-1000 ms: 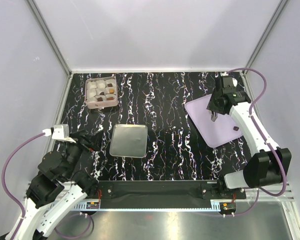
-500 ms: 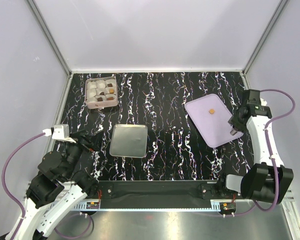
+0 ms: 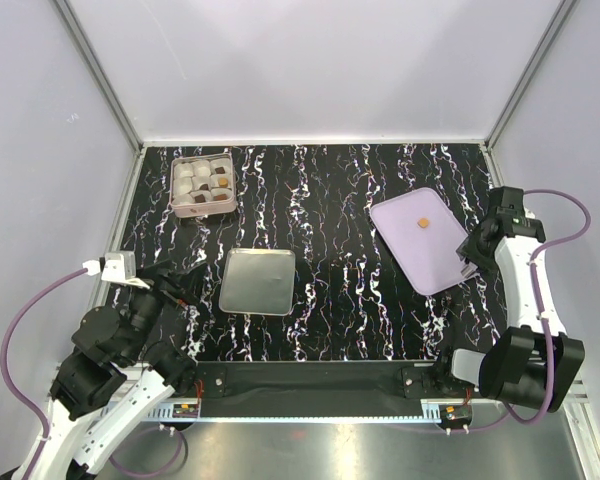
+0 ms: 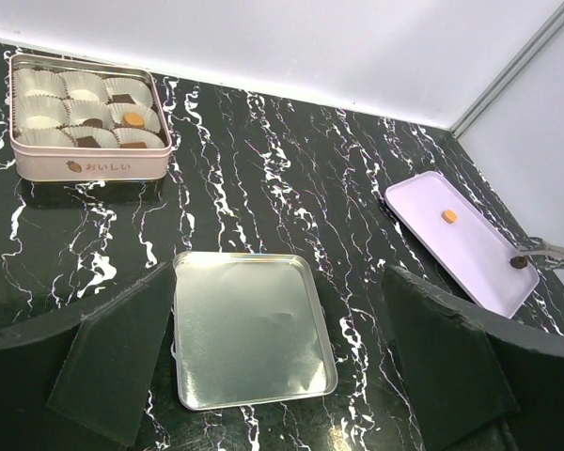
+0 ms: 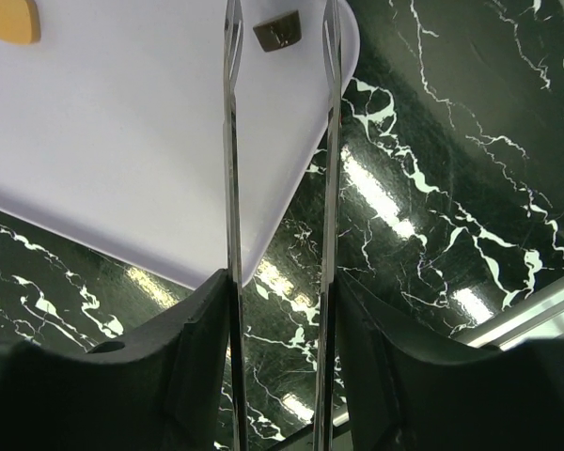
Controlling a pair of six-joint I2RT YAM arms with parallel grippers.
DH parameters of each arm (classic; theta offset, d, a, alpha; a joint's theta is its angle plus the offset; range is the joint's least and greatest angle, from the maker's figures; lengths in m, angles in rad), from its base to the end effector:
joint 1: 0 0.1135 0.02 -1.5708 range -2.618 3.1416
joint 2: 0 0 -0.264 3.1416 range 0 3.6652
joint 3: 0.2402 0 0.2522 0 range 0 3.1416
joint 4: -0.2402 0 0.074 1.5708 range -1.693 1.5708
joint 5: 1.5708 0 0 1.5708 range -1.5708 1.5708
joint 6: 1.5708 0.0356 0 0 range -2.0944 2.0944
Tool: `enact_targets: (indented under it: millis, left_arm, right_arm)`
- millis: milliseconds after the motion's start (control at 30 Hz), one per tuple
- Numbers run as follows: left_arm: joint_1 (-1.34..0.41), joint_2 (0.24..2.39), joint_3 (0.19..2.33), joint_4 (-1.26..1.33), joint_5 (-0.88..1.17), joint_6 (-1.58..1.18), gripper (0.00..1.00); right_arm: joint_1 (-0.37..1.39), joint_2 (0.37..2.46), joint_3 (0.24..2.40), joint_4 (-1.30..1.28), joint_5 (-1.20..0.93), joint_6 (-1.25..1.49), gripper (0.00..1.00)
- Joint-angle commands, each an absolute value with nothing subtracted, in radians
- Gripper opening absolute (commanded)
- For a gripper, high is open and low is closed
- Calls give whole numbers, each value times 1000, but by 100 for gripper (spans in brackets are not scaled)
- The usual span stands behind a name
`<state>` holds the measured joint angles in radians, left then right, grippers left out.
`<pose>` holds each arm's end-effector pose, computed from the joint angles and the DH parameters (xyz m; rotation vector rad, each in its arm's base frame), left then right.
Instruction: Pack the chocolate
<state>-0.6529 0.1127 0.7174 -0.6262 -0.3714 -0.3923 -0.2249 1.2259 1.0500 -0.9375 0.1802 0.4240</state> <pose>0.0335 -0.0093 0.3295 -0.0832 1.6128 -0.5174 0.2233 -0.0576 0.2803 0.9024 2.5071 -0.1779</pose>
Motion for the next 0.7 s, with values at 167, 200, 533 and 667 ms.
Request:
enact_targets:
  millis: [167, 200, 533, 667]
  left_arm:
    - [-652, 106, 721, -571, -345, -387, 99]
    - [-652, 104, 721, -569, -345, -387, 99]
    - [-652, 104, 723, -569, -348, -387, 99]
    - [-652, 101, 723, -571, -350, -388, 99]
  right_arm:
    - [-229, 1201, 1026, -900, 138, 440, 52]
    - [-229, 1206, 1026, -899, 140, 440, 52]
    - [-229, 1247, 1019, -865, 121, 449, 51]
    - [-229, 1265, 1014, -862, 124, 451, 51]
